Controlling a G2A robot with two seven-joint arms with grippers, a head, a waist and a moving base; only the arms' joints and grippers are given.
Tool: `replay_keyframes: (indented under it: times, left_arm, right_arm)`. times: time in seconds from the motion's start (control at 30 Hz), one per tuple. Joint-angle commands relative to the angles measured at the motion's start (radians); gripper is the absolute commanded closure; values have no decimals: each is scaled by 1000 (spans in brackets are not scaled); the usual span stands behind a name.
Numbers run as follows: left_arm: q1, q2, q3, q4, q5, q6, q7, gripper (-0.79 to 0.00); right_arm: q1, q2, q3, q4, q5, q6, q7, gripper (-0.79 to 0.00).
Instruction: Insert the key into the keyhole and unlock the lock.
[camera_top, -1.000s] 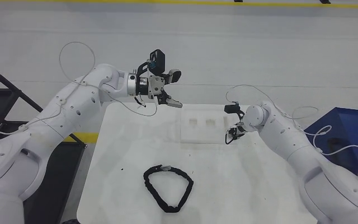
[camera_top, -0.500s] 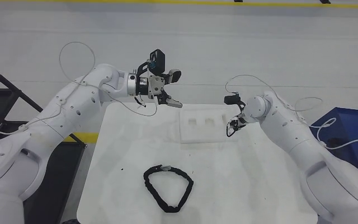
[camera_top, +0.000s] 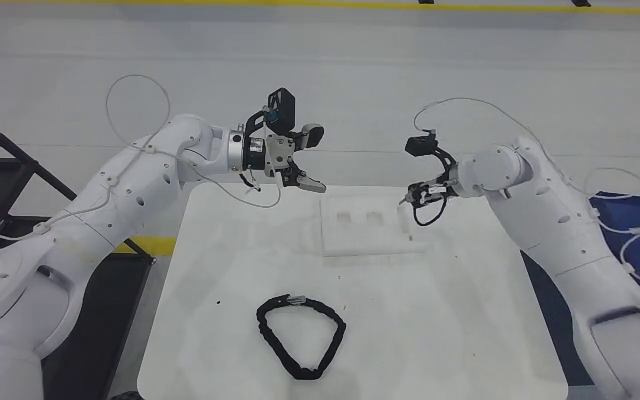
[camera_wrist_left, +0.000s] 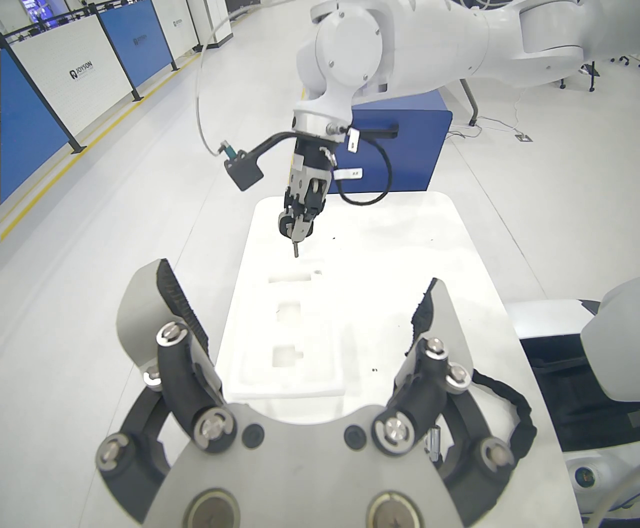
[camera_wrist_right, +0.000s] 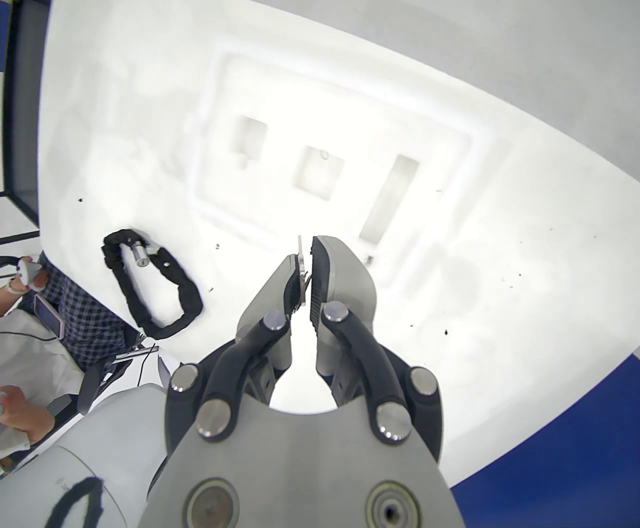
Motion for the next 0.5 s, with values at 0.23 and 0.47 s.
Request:
replay_keyframes:
  times: [0.23,0.47]
  left_arm:
    - [0,0,0,0,0,0,0,-785]
    - [0,0,0,0,0,0,0,-785]
  right_arm:
    - [-174,94,227,-378,-30,43,74,0]
    - [-285,130,350,-530,-38,71,54,0]
